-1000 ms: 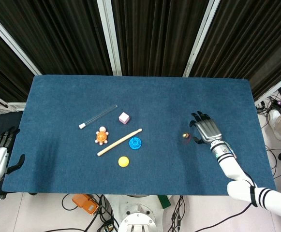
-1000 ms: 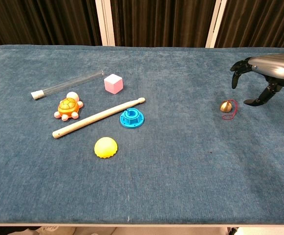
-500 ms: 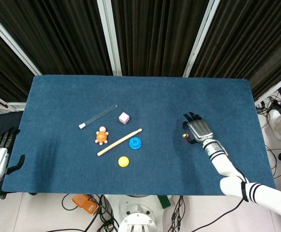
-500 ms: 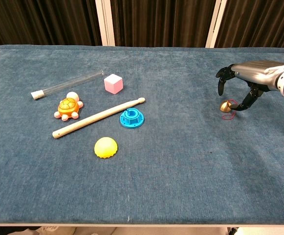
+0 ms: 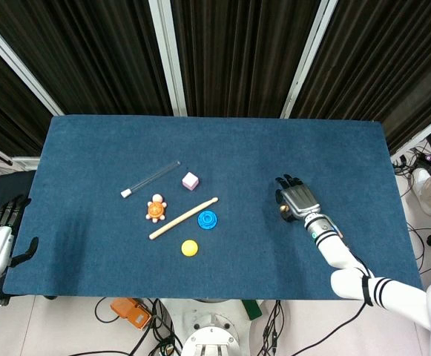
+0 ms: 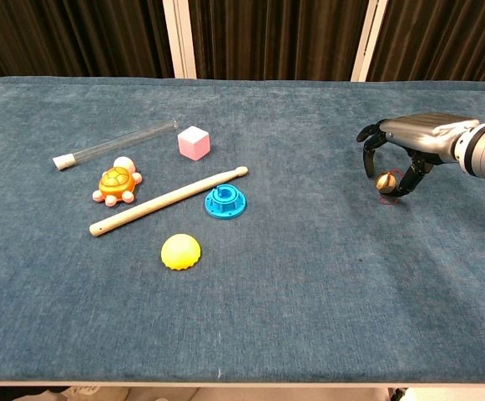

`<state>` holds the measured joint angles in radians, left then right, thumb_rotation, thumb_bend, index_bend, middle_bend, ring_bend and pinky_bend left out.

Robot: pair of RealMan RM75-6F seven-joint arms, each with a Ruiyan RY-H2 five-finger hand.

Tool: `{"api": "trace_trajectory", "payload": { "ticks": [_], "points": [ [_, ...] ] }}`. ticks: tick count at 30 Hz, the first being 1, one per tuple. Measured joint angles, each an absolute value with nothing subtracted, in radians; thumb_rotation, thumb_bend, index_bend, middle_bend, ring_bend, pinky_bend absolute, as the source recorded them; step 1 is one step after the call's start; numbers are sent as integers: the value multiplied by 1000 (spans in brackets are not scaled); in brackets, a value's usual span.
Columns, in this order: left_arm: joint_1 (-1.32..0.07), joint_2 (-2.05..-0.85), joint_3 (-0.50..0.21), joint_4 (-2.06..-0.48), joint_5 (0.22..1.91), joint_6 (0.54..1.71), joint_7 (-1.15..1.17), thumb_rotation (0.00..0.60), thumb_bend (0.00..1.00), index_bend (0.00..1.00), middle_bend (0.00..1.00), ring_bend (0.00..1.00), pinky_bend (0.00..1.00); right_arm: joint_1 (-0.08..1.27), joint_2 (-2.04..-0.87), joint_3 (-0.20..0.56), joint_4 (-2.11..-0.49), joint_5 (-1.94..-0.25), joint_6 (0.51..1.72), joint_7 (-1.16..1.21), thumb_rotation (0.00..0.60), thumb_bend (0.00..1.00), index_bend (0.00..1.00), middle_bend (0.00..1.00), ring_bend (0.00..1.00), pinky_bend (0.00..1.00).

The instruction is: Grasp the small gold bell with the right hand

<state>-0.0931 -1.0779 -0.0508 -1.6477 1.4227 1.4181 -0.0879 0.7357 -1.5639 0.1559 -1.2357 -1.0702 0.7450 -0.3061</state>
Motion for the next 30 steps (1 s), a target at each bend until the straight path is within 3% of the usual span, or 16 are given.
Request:
{"api": "trace_trajectory", "payload": {
  "ticks": [10, 17, 30],
  "points": [
    [-93, -1076, -50, -1651, 1418, 1414, -82, 600, 389, 66, 0, 36, 163, 744, -1564, 151, -1218, -1034, 743, -319, 600, 428, 531, 135, 73, 164],
    [-92, -1076, -50, -1654, 1415, 1413, -82, 600, 389, 66, 0, 36, 163, 748, -1556, 161, -1226, -1036, 766, -312, 600, 451, 645, 135, 79, 164],
    [-92, -1074, -51, -1657, 1409, 1411, -81, 600, 389, 66, 0, 36, 165, 750, -1476, 230, -1383, -1115, 888, -253, 600, 451, 651, 135, 92, 164]
  ]
}}
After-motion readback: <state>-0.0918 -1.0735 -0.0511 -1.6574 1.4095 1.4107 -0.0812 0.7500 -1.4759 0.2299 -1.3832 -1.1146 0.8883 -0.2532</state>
